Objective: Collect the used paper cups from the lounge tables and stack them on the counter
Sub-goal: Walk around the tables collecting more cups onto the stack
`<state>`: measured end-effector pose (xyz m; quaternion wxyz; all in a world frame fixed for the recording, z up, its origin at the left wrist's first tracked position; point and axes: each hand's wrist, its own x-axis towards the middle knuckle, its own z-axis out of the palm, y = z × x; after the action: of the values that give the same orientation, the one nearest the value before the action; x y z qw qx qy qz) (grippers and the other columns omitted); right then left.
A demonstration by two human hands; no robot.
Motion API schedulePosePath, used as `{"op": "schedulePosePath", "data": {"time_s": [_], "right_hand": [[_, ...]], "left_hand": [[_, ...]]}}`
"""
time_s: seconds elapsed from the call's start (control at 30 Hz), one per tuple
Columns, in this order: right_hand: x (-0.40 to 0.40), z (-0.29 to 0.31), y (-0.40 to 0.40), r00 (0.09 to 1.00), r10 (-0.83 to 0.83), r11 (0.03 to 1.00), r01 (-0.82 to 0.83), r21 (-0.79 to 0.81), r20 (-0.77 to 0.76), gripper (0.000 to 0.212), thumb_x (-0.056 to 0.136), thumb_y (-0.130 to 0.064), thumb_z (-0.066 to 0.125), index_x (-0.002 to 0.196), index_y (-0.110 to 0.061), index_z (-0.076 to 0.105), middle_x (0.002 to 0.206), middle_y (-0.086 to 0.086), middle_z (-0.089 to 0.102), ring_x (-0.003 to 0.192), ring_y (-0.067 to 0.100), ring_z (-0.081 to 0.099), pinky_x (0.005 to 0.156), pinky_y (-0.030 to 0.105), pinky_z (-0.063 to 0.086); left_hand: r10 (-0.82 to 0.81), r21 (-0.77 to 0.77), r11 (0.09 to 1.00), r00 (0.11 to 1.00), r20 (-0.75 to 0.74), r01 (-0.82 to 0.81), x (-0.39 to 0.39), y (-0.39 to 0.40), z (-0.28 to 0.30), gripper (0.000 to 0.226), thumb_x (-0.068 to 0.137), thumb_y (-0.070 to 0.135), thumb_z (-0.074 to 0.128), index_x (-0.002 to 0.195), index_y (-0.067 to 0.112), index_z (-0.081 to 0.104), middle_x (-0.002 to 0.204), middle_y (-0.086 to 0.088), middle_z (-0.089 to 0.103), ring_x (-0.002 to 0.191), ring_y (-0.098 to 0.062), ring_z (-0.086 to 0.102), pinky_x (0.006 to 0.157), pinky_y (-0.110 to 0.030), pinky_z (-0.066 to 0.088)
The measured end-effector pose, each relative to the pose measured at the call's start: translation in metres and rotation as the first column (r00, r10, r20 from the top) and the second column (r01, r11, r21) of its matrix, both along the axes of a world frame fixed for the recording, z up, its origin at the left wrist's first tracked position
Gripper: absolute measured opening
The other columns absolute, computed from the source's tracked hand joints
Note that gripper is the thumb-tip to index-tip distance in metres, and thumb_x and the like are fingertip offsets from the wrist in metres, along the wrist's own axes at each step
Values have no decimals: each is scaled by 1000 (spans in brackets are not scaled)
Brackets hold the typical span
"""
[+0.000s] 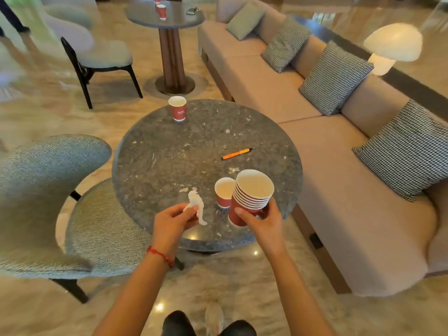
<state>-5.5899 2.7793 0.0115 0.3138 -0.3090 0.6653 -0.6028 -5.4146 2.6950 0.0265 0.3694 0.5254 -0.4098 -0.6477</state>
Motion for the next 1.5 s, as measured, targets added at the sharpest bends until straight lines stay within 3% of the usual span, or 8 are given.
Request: {"op": "schedulePosePath", "data": {"time_s": [0.3, 0.5, 0.7, 0.93, 1.07, 1.17, 1.33, 1.5], "right_hand": [[-28, -17, -66, 1000, -8, 1000, 8, -13, 21, 59, 68, -5, 81, 113, -29, 53, 108, -13, 63, 95, -7, 61, 76, 9, 49], [-28, -38, -101, 999, 33, 998, -31, 47, -41, 60, 65, -12, 84, 103, -43, 50, 104, -22, 60, 95, -13, 57, 76, 4, 45], [-23, -71, -111, 997, 51, 994, -45, 97, -64, 62, 66, -10, 84, 107, -43, 51, 100, -35, 62, 96, -18, 55, 73, -1, 41], [-16, -97, -104, 998, 39, 982, -31, 185, -41, 69, 64, -25, 85, 114, -51, 45, 112, -29, 55, 106, -17, 49, 80, 8, 46], [-11, -111, -97, 999, 48, 983, -43, 179, -24, 79, 65, -19, 85, 127, -40, 41, 118, -27, 51, 107, -18, 48, 78, 1, 42], [-8, -118, -96, 999, 43, 978, -41, 203, -4, 87, 65, -18, 85, 137, -27, 37, 121, -27, 48, 108, -8, 50, 81, 7, 44], [-7, -113, -101, 1000, 8, 981, -5, 195, -15, 73, 67, -14, 83, 123, -33, 40, 112, -28, 48, 98, -14, 49, 70, -1, 41], [-4, -101, -95, 997, 80, 984, -82, 159, 19, 68, 67, -13, 83, 113, -43, 43, 112, -25, 52, 100, -20, 50, 74, 2, 43]], "left_hand": [[34, 67, 997, 998, 60, -38, -21, -48, -19, 15, 80, 4, 66, 71, 14, 72, 64, 0, 72, 61, -9, 68, 60, -20, 57], [38, 102, 994, 995, 94, -48, -20, -70, -30, 7, 80, 5, 66, 79, 7, 72, 68, -4, 72, 62, -11, 67, 66, -23, 58], [46, 153, 986, 994, 102, -61, -11, -79, -42, 10, 81, 2, 65, 78, 9, 71, 61, 2, 72, 58, -6, 67, 54, -15, 53], [64, 188, 979, 994, 92, -80, -2, -81, -51, 13, 80, 3, 67, 74, 14, 71, 65, 2, 73, 63, -7, 69, 55, -14, 52], [63, 191, 978, 993, 97, -80, -1, -80, -52, 13, 80, 2, 66, 75, 13, 71, 65, 2, 73, 63, -7, 69, 54, -13, 52], [77, 196, 976, 993, 95, -94, 0, -77, -53, 11, 80, 1, 66, 76, 10, 71, 69, -1, 72, 63, -8, 69, 54, -14, 52], [93, 186, 976, 991, 96, -110, 5, -71, -52, 12, 79, 0, 66, 74, 10, 71, 68, -3, 72, 62, -9, 69, 54, -16, 54], [145, 164, 973, 983, 111, -162, 14, -58, -51, 13, 79, 2, 67, 72, 12, 71, 63, 0, 72, 60, -9, 68, 53, -16, 53]]}}
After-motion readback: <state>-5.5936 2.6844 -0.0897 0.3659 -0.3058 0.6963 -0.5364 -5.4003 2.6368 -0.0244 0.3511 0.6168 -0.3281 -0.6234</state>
